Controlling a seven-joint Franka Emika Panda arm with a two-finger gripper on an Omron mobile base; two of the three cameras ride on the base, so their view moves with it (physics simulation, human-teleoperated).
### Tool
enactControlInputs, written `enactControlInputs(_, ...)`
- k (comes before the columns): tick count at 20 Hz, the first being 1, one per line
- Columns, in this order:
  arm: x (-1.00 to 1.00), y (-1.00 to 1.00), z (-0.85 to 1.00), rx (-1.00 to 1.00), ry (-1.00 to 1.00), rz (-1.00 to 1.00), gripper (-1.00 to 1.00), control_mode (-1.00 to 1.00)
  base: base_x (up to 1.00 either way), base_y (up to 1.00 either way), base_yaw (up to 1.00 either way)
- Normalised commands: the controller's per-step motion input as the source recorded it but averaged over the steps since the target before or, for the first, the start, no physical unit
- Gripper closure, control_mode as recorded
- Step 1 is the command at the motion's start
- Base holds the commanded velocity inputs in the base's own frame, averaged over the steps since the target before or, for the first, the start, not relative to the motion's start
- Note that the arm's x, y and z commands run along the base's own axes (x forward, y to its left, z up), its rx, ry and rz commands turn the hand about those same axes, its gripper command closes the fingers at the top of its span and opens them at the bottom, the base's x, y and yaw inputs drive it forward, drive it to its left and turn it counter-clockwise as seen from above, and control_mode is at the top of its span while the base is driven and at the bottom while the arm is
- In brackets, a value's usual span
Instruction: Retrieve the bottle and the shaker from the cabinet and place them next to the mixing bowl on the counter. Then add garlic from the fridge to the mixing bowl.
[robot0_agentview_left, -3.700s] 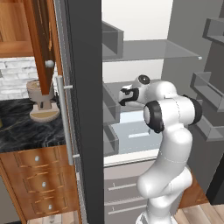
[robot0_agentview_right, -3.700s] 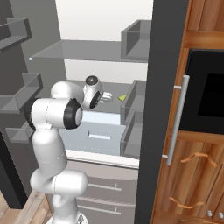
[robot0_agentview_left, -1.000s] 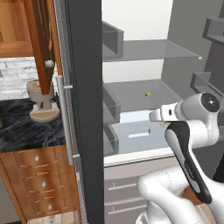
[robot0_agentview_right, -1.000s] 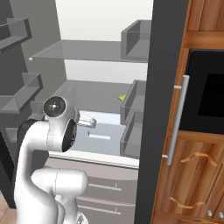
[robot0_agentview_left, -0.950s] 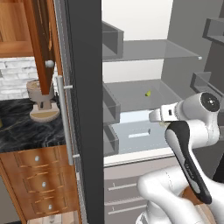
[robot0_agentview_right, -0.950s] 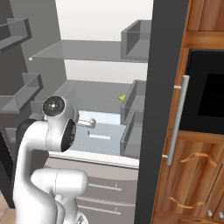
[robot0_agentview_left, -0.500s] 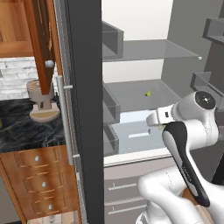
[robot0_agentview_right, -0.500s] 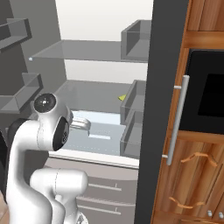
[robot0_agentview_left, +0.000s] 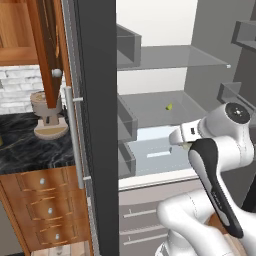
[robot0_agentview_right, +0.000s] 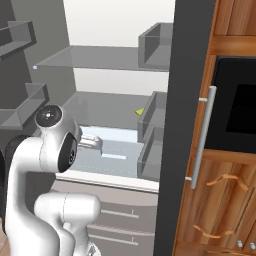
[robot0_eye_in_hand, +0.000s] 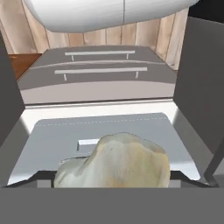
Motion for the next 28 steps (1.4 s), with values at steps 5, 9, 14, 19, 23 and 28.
enactControlInputs(5, 0.00, 0.00, 0.00, 0.00, 0.00, 0.00, 1.00, 1.00, -0.53, 0.00, 0.00)
enactControlInputs(9, 0.00, 0.00, 0.00, 0.00, 0.00, 0.00, 1.00, 1.00, -0.58, 0.00, 0.00)
enactControlInputs(14, 0.00, 0.00, 0.00, 0.00, 0.00, 0.00, 1.00, 1.00, -0.61, 0.00, 0.00)
enactControlInputs(19, 0.00, 0.00, 0.00, 0.00, 0.00, 0.00, 1.00, 1.00, -0.64, 0.00, 0.00)
enactControlInputs(23, 0.00, 0.00, 0.00, 0.00, 0.00, 0.00, 1.00, 1.00, -0.57, 0.08, 0.01)
enactControlInputs(28, 0.00, 0.00, 0.00, 0.00, 0.00, 0.00, 1.00, 1.00, -0.44, 0.37, 0.00)
